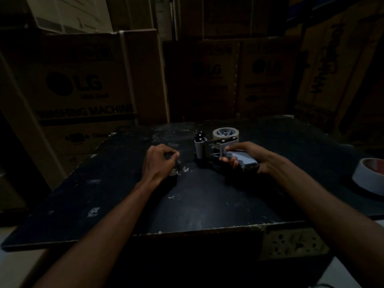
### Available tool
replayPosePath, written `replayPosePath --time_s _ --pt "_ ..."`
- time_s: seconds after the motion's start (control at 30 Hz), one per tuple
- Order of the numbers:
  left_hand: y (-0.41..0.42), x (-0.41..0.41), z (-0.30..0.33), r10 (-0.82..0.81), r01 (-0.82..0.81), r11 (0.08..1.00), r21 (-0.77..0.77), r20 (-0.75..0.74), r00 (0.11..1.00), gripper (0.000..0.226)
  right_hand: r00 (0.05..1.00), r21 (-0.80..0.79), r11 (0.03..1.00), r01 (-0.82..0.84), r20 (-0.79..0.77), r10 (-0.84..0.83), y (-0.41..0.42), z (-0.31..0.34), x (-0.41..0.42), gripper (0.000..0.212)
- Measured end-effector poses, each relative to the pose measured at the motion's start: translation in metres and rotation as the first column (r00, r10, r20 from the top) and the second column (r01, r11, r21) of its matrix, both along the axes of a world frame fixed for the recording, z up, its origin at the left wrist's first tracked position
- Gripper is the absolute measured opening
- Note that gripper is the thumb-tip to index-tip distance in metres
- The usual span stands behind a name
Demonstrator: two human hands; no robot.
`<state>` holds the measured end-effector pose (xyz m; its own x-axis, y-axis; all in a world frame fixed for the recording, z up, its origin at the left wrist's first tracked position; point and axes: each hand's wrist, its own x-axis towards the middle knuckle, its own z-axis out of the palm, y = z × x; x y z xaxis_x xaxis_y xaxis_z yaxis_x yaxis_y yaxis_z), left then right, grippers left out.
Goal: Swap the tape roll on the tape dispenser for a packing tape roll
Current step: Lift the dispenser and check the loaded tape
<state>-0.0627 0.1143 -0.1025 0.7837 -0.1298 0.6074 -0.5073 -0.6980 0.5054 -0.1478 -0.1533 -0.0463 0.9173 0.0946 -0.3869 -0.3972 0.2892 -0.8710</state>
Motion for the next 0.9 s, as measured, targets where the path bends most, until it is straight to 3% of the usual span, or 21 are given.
replayPosePath --time_s 0.17,0.3,0.57,0.77,0.9 --pt "0.0 -0.004 0.003 -0.039 0.039 0.999 -0.016 -0.035 0.999 0.013 0.999 0.046 0.999 0.025 0.037 -0.026 -0.001 0.004 -0.009 0.02" --pt "-0.007 -0.004 0.01 -0.078 0.075 0.996 -0.04 -0.077 0.994 0.014 0.996 0.04 0.997 0.072 0.054 -0.074 -0.001 0.012 -0.011 0.021" --pt "-0.043 0.025 0.034 -0.15 0.153 0.988 0.009 -0.142 0.978 0.015 0.97 -0.197 0.963 0.184 0.195 -0.146 -0.017 0.049 0.011 0.024" --pt "-0.076 0.055 0.042 -0.243 0.228 0.97 -0.083 -0.299 0.923 0.057 0.937 -0.435 0.857 0.277 0.319 -0.141 -0.028 0.067 0.042 0.039" --pt "-0.096 0.075 0.049 -0.255 0.232 0.967 -0.107 -0.383 0.888 0.073 0.881 -0.54 0.736 0.41 0.442 -0.166 -0.02 0.06 0.051 0.026"
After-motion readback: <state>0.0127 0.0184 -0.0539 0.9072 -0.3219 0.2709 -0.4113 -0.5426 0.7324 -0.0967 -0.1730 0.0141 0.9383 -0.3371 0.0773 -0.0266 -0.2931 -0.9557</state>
